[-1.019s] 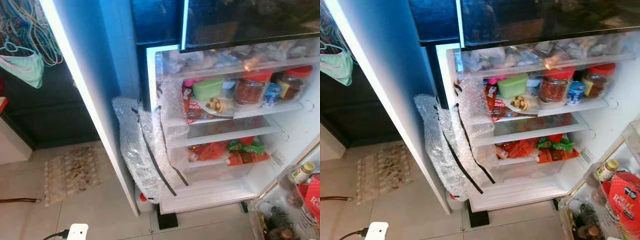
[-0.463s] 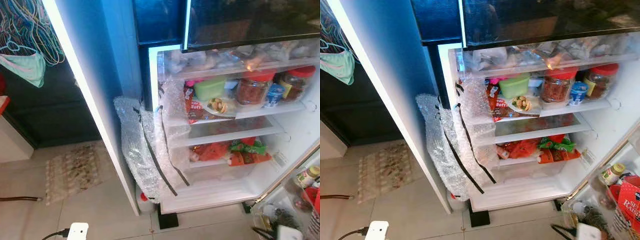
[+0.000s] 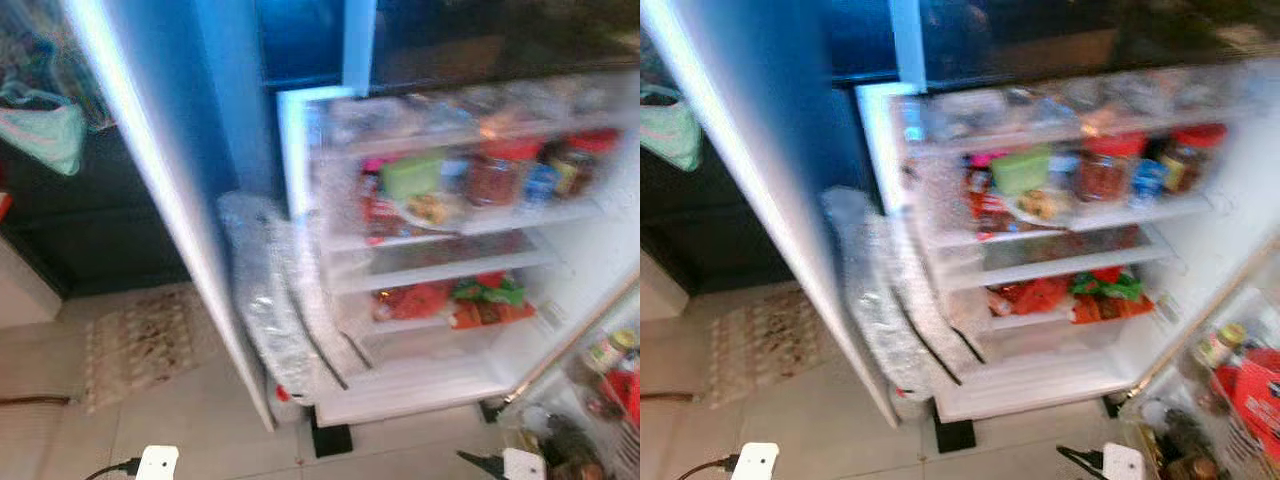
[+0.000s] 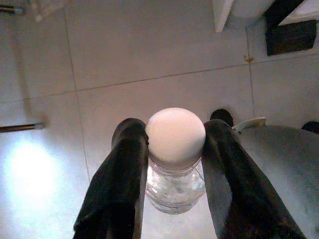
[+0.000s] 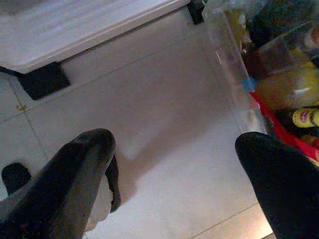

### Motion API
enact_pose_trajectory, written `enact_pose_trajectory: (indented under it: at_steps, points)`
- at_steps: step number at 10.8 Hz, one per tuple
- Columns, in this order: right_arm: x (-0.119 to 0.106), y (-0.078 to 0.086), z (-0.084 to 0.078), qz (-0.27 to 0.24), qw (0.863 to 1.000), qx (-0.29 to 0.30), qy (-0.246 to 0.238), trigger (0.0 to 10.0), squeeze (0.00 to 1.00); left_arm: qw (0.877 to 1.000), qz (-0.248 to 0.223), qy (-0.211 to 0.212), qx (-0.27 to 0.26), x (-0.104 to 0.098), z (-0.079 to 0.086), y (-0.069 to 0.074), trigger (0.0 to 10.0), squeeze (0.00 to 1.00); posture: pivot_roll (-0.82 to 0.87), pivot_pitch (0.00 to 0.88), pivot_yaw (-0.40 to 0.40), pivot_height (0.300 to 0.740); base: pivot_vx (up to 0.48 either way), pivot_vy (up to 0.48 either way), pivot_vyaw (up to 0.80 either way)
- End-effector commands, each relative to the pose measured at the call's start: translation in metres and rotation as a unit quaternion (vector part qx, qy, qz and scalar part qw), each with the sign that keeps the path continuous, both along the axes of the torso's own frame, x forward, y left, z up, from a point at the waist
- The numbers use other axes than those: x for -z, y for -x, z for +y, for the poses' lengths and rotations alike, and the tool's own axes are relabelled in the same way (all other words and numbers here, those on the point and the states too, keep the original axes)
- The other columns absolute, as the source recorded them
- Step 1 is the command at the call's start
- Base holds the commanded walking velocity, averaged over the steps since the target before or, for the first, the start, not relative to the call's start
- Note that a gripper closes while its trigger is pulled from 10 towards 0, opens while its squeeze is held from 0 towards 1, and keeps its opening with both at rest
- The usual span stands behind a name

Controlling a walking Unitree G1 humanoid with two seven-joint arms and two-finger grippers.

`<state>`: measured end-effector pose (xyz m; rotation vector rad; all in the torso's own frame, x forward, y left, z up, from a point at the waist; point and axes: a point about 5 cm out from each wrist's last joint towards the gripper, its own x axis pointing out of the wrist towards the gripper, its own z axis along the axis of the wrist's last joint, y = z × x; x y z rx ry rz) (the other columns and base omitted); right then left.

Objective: Restocking fridge

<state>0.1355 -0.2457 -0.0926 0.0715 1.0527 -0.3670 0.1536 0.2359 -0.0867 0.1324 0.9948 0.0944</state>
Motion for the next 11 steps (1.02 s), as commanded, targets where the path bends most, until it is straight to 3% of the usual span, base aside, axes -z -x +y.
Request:
enact_pose_trajectory:
  at_steps: [1, 4, 7, 11]
  points:
    - [0.000, 0.002, -0.004, 0.005, 1.000, -0.003, 0.003, 10.0, 0.00, 1.000, 0.009, -0.005, 0.001, 0.002, 0.002, 0.006, 10.0, 0.00, -0.03, 0.000, 0.034, 0.740, 0.000, -0.292, 0.00]
    - [-0.003, 0.016, -0.028, 0.020, 0.999, 0.017, 0.027, 10.0, 0.00, 1.000, 0.006, -0.006, 0.001, 0.001, 0.004, 0.005, 10.0, 0.00, -0.04, 0.000, 0.035, 0.740, 0.000, -0.295, 0.00]
    - [-0.001, 0.021, -0.025, 0.029, 0.999, 0.022, 0.031, 10.0, 0.00, 1.000, 0.004, -0.005, 0.002, 0.000, 0.004, 0.004, 10.0, 0.00, -0.04, 0.000, 0.038, 0.740, 0.000, -0.286, 0.00]
    - [-0.002, 0.021, -0.029, 0.031, 0.998, 0.022, 0.040, 10.0, 0.00, 1.000, 0.000, -0.005, 0.007, -0.001, 0.003, 0.001, 10.0, 0.00, -0.04, 0.000, 0.038, 0.740, 0.000, 0.000, 0.00]
